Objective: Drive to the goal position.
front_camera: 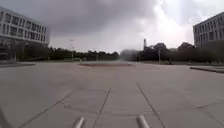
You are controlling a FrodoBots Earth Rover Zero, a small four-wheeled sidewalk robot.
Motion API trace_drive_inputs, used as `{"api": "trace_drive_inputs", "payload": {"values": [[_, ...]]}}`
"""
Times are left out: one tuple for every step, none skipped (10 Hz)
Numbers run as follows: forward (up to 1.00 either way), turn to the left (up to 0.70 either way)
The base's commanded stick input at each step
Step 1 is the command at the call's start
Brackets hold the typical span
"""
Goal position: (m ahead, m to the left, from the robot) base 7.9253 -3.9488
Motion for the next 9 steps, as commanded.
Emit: {"api": "trace_drive_inputs", "payload": {"values": [[0.70,0.00],[0.70,0.00],[0.70,0.00],[0.70,0.00],[0.70,0.00],[0.70,0.00],[0.70,0.00],[0.70,0.00],[0.70,0.00]]}}
